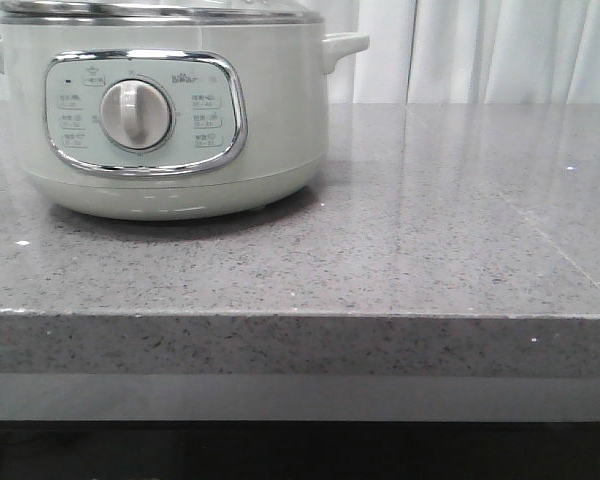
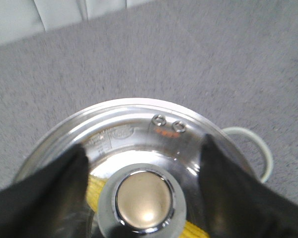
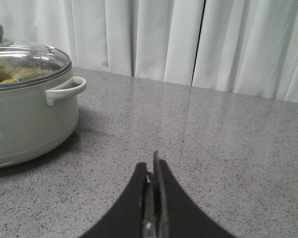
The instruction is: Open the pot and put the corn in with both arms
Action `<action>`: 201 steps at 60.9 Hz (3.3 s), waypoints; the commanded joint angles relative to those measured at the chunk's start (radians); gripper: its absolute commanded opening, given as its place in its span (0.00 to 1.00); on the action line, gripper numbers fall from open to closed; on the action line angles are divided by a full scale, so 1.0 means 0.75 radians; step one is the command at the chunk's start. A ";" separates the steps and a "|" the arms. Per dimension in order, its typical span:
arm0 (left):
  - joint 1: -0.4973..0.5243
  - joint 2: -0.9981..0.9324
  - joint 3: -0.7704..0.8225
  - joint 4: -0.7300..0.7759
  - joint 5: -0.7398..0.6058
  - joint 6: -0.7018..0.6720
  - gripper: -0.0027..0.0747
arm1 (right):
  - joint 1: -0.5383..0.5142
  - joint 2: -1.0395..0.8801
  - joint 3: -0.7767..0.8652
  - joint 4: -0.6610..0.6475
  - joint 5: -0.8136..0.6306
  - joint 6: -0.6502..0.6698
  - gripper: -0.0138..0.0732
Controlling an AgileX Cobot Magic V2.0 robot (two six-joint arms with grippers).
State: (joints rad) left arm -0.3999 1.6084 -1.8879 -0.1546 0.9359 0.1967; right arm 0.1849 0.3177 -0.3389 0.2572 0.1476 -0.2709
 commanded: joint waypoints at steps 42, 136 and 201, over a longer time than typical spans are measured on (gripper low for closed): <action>-0.006 -1.016 1.063 -0.078 -0.714 0.061 0.01 | 0.003 0.006 -0.033 -0.010 -0.106 -0.009 0.08; 0.002 -1.976 2.042 0.206 -1.069 -0.262 0.01 | 0.003 0.006 -0.033 -0.010 -0.106 -0.009 0.08; 0.653 -2.184 2.526 0.164 -1.034 -0.262 0.01 | 0.003 0.006 -0.033 -0.010 -0.105 -0.009 0.08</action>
State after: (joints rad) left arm 0.0893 -0.0059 0.0081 -0.0204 0.2339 0.0119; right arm 0.1849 0.3177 -0.3364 0.2556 0.1476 -0.2709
